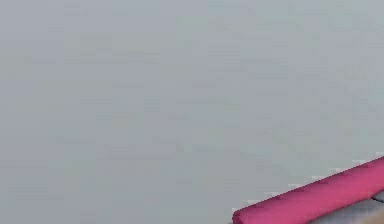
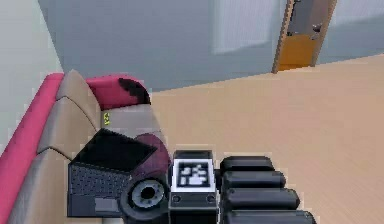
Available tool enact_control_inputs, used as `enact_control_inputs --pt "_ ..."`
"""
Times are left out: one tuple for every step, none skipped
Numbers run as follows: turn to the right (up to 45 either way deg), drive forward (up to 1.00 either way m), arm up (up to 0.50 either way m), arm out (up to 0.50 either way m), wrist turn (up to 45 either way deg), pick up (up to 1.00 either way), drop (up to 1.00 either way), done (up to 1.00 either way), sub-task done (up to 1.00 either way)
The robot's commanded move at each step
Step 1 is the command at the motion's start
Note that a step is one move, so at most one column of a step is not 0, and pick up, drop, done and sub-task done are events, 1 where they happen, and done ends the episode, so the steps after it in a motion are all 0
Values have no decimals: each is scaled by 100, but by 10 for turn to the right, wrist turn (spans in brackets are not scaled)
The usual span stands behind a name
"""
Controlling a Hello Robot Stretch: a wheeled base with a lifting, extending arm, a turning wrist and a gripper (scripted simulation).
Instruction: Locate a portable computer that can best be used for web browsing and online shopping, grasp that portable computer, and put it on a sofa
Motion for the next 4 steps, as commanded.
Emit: enact_control_inputs --pt "-240 0 0 0 0 0 0 0 0" --pt "0 0 0 32 0 0 0 0 0" --pt "0 0 0 0 450 0 0 0 0" --pt "0 0 0 0 450 0 0 0 0"
